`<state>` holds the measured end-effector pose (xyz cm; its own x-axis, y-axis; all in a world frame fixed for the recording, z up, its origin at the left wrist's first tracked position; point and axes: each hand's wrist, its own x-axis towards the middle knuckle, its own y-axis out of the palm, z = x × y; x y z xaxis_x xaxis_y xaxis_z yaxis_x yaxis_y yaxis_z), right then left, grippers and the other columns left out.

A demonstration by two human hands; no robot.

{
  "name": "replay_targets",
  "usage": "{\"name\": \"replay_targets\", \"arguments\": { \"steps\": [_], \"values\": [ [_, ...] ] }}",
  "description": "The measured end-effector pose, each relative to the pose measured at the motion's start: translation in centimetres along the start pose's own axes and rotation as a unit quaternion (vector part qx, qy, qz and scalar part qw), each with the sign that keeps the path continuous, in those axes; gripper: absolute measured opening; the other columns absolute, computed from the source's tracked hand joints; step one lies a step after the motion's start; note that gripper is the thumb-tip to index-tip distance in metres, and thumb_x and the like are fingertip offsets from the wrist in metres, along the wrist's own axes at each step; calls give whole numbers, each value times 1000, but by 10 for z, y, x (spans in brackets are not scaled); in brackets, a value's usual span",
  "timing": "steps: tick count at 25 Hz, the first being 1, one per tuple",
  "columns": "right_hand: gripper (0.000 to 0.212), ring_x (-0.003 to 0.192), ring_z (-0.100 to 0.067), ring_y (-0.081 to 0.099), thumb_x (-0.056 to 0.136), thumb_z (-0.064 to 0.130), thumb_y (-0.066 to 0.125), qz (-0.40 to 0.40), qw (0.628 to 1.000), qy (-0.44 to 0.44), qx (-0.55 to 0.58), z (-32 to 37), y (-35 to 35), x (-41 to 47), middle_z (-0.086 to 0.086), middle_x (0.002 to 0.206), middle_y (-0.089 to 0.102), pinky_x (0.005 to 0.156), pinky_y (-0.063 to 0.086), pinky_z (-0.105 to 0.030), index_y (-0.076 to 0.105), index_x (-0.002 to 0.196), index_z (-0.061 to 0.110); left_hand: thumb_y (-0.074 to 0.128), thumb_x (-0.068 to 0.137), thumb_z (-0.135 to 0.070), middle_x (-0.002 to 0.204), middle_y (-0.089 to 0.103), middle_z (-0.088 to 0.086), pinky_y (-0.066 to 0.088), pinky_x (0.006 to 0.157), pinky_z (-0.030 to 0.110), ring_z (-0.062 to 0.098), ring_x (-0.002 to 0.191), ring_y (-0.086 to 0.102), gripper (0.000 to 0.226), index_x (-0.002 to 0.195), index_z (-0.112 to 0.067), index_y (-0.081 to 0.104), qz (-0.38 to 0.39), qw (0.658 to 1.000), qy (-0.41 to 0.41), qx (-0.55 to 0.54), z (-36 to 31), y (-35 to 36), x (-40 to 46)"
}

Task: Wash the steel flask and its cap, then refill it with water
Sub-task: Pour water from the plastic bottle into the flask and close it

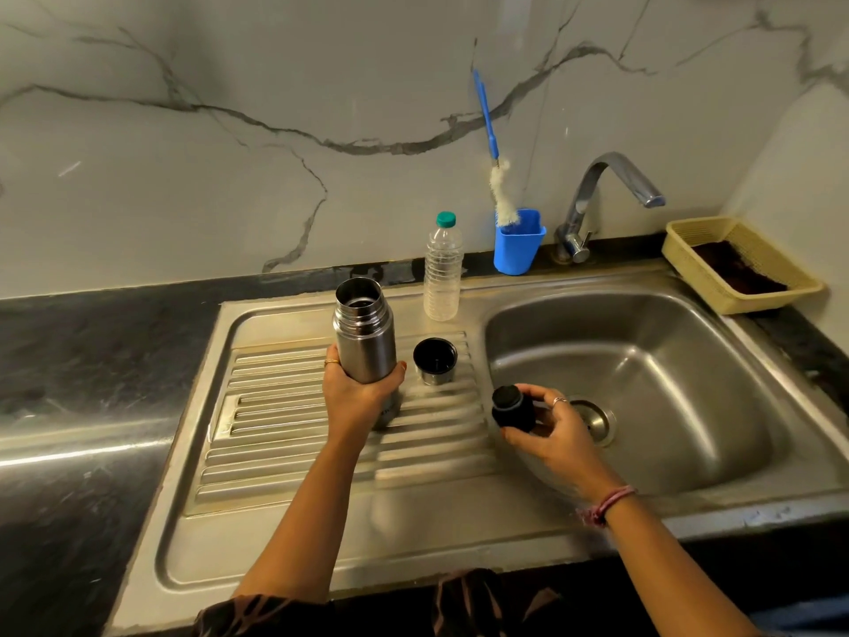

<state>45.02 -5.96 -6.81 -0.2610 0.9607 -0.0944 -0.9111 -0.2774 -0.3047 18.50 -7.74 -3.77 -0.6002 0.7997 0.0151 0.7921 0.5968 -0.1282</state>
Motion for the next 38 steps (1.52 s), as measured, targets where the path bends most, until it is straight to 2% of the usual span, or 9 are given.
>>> {"name": "replay_targets", "arguments": {
  "steps": [6,10,13,19,23,26,29,32,38],
  "values": [
    [55,103,-13,63,76,8,76,-49,998,13,48,7,-63,-1,-4,119,59,79,54,-19,52,122,24,92,59,-8,98,68,-1,55,69,22,12,84,68,62,106,-26,55,18,1000,23,0,-26,35,-34],
    [54,108,-18,61,73,14,80,-80,996,5,41,19,-111,1,-3,116,62,89,52,-35,52,117,24,93,58,-10,97,70,0,54,68,20,13,84,69,64,111,-15,58,40,999,22,-11,-39,80,-59],
    [54,108,-5,57,72,20,80,-86,995,-36,-34,37,-153,6,6,115,61,87,49,-24,56,120,28,93,59,-10,97,68,-2,53,69,19,11,85,67,64,111,-16,56,63,998,23,-14,-48,118,-76],
    [56,106,3,56,72,28,80,-56,984,-122,-115,78,-223,18,12,115,59,89,45,-13,59,124,30,93,60,-13,102,67,-5,52,72,18,6,90,66,69,117,-18,54,96,995,32,-7,-53,179,-101],
    [52,111,-7,58,75,24,78,-28,983,-153,-93,89,-249,28,9,118,59,102,46,-35,59,122,35,92,61,-12,104,65,-6,54,78,22,6,92,65,71,119,-19,51,113,993,41,4,-51,205,-115],
    [55,111,-11,62,73,19,79,5,985,-169,-41,99,-259,31,6,119,64,101,47,-40,59,123,30,91,61,-10,103,66,-3,53,74,20,3,88,65,69,117,-17,51,120,992,42,9,-51,218,-122],
    [57,109,-16,64,73,10,76,58,979,-194,37,120,-263,27,-2,116,67,94,51,-33,57,126,17,90,62,-6,101,65,-2,50,68,11,-4,83,63,67,115,-18,50,129,991,39,9,-55,228,-129],
    [54,113,-18,62,74,3,73,102,966,-229,69,141,-258,25,-6,119,65,92,50,-25,56,125,8,91,61,-9,101,65,-4,51,70,15,-1,86,64,69,115,-22,50,135,990,36,15,-56,235,-131],
    [57,112,-16,62,73,1,74,177,958,-226,-3,155,-255,34,-9,122,63,94,50,-26,54,127,6,90,60,-3,97,64,-7,48,66,9,-8,81,63,67,113,-18,51,144,989,39,16,-63,246,-135]
  ]
}}
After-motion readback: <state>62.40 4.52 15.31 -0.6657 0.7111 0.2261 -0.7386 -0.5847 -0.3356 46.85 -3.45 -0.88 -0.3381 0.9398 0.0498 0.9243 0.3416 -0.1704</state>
